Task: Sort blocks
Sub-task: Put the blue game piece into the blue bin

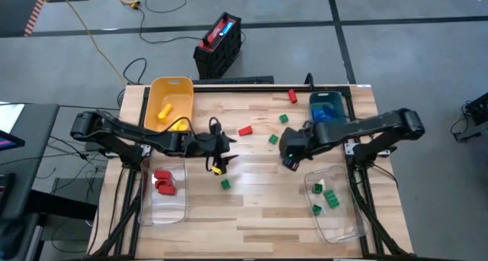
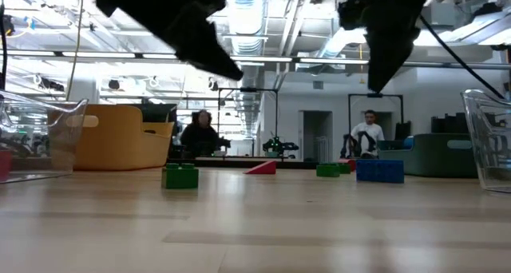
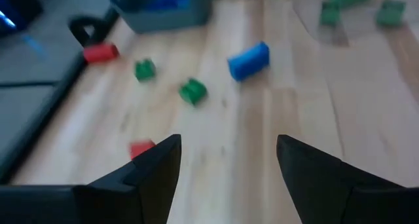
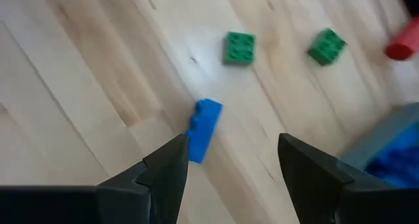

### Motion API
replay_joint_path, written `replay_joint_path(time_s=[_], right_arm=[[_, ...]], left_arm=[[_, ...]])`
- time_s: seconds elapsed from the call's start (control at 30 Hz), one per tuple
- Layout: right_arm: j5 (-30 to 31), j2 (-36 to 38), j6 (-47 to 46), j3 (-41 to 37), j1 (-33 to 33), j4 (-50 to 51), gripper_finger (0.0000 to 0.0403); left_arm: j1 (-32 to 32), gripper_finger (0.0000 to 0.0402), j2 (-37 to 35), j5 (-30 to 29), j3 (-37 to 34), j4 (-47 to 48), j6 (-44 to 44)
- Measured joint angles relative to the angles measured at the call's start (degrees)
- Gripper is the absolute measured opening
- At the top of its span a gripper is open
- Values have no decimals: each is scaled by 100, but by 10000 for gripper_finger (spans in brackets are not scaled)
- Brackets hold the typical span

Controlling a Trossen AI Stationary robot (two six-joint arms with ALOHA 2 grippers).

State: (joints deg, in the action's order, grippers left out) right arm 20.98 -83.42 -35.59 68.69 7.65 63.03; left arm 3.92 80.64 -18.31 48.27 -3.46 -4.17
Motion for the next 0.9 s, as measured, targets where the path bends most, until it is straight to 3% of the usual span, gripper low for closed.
replay_joint_path(time_s=[0.2,0.5,0.67,0.9], right_arm=[[-251,-388,-245,116,46,-85,248],[-244,-770,-739,273,249,-531,248],[-262,-869,-755,357,253,-957,248],[-308,-878,-1083,612,452,-675,248]], left_arm=[[-249,247,-1,-43,379,283,-214],[-271,247,-21,-234,366,779,-704],[-294,247,-464,-297,96,637,-919],[-597,247,-1369,-303,-376,916,-944]])
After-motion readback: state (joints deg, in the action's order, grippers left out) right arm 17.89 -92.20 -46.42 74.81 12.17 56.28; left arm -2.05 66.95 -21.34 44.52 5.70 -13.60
